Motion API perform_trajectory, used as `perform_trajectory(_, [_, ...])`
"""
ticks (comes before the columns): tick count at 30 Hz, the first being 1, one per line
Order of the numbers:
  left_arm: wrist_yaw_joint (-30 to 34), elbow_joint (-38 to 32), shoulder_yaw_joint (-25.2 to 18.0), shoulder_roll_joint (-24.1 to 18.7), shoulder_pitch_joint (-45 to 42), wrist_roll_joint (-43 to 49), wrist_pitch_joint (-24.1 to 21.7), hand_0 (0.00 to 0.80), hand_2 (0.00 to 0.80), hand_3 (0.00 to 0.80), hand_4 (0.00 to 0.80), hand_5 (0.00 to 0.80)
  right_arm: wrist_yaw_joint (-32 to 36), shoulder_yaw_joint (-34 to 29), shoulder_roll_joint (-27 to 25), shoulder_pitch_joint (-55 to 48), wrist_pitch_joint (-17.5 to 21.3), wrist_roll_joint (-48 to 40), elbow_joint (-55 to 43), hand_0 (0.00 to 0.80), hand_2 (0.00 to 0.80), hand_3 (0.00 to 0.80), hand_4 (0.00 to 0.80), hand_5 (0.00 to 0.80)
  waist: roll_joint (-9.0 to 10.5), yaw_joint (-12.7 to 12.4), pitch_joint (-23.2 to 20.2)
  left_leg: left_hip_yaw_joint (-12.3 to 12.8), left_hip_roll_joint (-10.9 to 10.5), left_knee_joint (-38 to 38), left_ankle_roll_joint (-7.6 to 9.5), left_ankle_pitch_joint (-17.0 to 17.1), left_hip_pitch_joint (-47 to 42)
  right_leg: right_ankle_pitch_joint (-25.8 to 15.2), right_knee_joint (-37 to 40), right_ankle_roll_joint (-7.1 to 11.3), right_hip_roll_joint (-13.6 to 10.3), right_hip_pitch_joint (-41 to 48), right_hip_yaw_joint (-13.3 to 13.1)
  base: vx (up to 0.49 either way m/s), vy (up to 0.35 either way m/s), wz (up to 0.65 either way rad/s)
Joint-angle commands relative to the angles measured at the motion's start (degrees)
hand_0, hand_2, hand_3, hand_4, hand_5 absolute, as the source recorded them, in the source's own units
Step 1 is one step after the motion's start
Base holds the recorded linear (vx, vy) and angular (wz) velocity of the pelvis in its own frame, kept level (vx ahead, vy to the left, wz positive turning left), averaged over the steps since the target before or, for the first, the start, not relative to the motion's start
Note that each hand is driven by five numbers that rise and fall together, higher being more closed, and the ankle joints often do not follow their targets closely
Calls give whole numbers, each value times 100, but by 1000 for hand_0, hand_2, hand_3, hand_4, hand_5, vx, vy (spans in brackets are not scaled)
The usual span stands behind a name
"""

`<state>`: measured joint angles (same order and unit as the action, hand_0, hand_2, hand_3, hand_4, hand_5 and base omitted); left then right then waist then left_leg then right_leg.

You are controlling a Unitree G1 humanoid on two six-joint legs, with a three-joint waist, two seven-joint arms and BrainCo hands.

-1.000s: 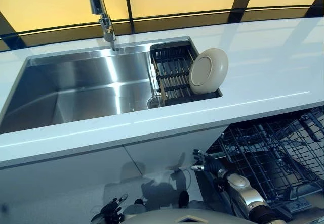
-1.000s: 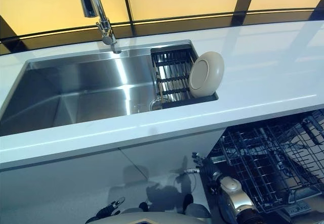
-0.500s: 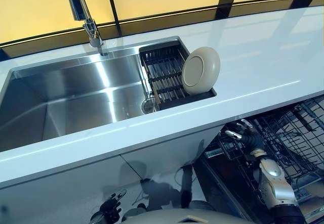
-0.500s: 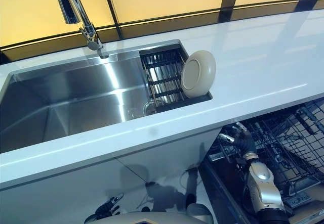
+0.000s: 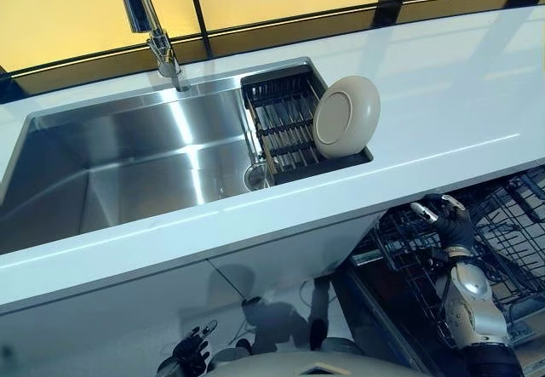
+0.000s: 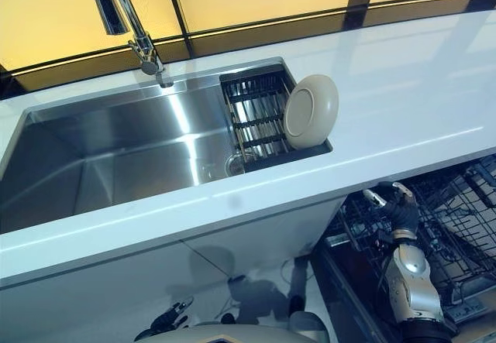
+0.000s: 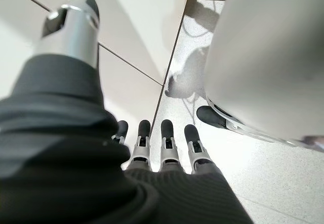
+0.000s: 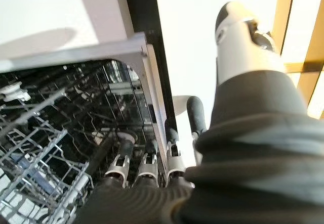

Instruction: Take plates into dishwasher

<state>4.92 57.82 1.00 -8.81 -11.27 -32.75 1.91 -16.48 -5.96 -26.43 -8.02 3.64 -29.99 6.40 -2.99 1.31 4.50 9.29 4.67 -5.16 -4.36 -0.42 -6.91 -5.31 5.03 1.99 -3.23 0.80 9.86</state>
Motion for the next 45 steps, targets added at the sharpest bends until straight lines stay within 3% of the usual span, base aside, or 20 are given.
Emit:
perform_trajectory(1, [65, 477, 137, -198, 246, -35, -216, 0, 0, 0, 0, 0, -978, -1182, -661, 1481, 1754, 27, -1124, 0, 0, 0, 0, 0, 384, 33, -258, 37, -310, 74, 401, -206, 126, 662, -362, 241, -114, 326, 68, 0, 0, 0])
perform_trajectory(8, [29, 536, 233, -241, 318, -67, -174, 0, 0, 0, 0, 0, -2051, -1430, -820, 1633, 1578, 53, -820, 0, 0, 0, 0, 0, 429, 15, -275, 55, -310, 88, 407, -218, 111, 666, -351, 229, -104, 357, 49, -2, 3, 2])
perform_trajectory(13, [32, 619, 414, -326, 510, -225, -145, 0, 0, 0, 0, 0, -2816, -1586, -1208, 1998, 834, -262, 85, 0, 0, 0, 0, 0, 464, -11, -298, 64, -308, 95, 395, -243, 80, 668, -341, 225, -92, 395, 20, 0, 7, -2])
perform_trajectory(19, [-37, 633, 653, -415, 675, -335, -31, 0, 0, 0, 0, 0, -3484, -1658, -1790, 2447, 264, -494, 1214, 0, 0, 0, 0, 0, 516, -84, -327, 53, -298, 95, 385, -247, 51, 679, -341, 209, -85, 445, 40, 3, 5, -3])
perform_trajectory(26, [-10, 662, 813, -474, 771, -481, 75, 0, 0, 0, 0, 0, -3999, -1711, -2095, 2617, 203, -836, 2135, 0, 0, 0, 0, 0, 531, -128, -331, 25, -303, 93, 393, -248, 31, 682, -357, 200, -82, 457, 24, 2, 21, 0])
perform_trajectory(28, [-31, 660, 862, -475, 787, -486, 95, 0, 0, 0, 0, 0, -4049, -1711, -2170, 2711, 474, -841, 2321, 0, 0, 0, 0, 0, 543, -155, -327, 2, -307, 97, 398, -256, 25, 685, -368, 203, -81, 469, 24, 0, 0, 0])
perform_trajectory(30, [-21, 652, 873, -494, 790, -479, 126, 0, 0, 0, 0, 0, -4082, -1697, -2223, 2776, 503, -742, 2253, 0, 0, 0, 0, 0, 546, -163, -328, -3, -303, 92, 397, -254, 16, 689, -367, 196, -83, 480, 33, 0, 0, 0])
perform_trajectory(35, [-52, 441, 837, -526, 747, -380, 298, 0, 0, 0, 0, 0, -3300, -1434, -2347, 2934, 834, -33, 1384, 0, 0, 0, 0, 0, 544, -184, -331, -67, -320, 95, 390, -236, 27, 698, -379, 195, -97, 473, 61, 0, 0, 0])
perform_trajectory(38, [-46, 367, 721, -532, 734, -282, 362, 0, 0, 0, 0, 0, -2615, -1234, -2397, 2939, 662, 136, 817, 0, 0, 0, 0, 0, 551, -178, -334, -84, -337, 100, 383, -233, 42, 698, -381, 207, -111, 458, 83, 0, 0, 0])
perform_trajectory(39, [-37, 338, 644, -525, 708, -230, 360, 0, 0, 0, 0, 0, -1955, -1128, -2411, 2894, 588, 40, 607, 0, 0, 0, 0, 0, 559, -168, -332, -79, -346, 107, 379, -233, 48, 697, -380, 218, -124, 457, 95, 0, 0, 0])
perform_trajectory(45, [-10, 344, 566, -544, 686, -188, 275, 0, 0, 0, 0, 0, -118, -617, -2504, 3045, 120, 46, 496, 0, 0, 0, 0, 0, 599, -182, -353, -57, -366, 113, 368, -228, 81, 693, -383, 232, -146, 434, 163, -4, -11, 0])
